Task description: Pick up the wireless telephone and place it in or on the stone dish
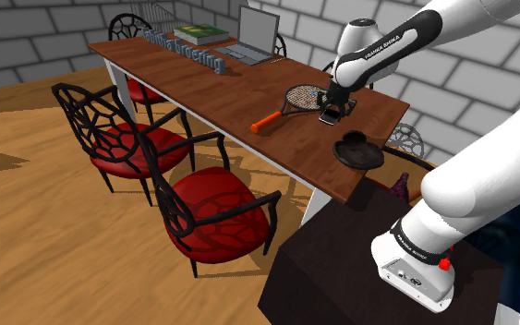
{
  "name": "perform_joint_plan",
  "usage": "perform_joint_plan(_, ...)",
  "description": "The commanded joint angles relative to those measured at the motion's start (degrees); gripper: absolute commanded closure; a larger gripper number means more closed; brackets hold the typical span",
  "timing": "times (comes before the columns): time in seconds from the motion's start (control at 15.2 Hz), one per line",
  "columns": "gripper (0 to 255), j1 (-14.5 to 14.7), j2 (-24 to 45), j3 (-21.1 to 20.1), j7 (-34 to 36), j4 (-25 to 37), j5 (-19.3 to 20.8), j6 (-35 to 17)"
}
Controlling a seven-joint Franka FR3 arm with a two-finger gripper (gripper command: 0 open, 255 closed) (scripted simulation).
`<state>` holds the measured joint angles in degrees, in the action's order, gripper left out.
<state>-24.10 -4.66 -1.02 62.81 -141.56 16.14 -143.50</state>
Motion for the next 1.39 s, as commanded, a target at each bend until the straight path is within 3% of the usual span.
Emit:
perform_joint_plan(0.0, 255, 0.1, -1.1, 0.0, -0.6, 0.3, -0.5, 1.4)
perform_joint_plan(0.73, 255, 0.7, -6.4, 0.0, -3.3, 3.9, -3.0, 10.1)
perform_joint_plan(1.32, 255, -0.8, -28.2, 3.0, -7.7, -15.0, -2.5, 12.4)
